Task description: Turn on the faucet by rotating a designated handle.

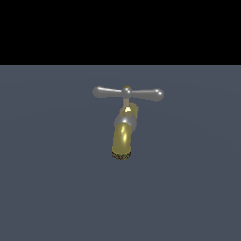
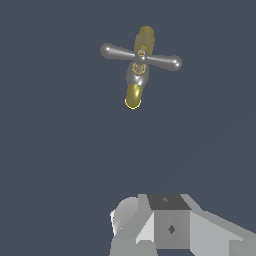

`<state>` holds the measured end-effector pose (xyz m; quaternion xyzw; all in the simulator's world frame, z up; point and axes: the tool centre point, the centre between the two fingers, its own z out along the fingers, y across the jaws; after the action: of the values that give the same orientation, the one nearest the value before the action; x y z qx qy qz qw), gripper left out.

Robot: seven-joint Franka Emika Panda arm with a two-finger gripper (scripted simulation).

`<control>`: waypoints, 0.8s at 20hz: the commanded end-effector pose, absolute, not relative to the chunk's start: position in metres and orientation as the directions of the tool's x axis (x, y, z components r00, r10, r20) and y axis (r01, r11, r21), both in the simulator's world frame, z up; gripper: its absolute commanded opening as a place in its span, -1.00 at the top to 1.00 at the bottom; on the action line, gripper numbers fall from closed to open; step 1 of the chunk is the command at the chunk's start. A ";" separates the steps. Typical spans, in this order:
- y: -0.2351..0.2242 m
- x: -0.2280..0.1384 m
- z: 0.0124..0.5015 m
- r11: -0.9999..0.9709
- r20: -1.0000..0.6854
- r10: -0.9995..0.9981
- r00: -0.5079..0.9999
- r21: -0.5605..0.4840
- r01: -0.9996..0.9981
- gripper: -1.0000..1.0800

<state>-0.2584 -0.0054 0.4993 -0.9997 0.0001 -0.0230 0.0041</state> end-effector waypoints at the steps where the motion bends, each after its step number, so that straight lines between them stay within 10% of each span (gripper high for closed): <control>1: -0.005 -0.258 0.499 -1.000 0.046 0.000 0.999 -0.008 0.000 1.00; 16: 0.003 -0.253 0.506 -0.998 0.059 -0.020 0.998 -0.053 -0.017 1.00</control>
<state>-0.2537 0.0030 0.5067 -0.9992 0.0077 -0.0304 0.0255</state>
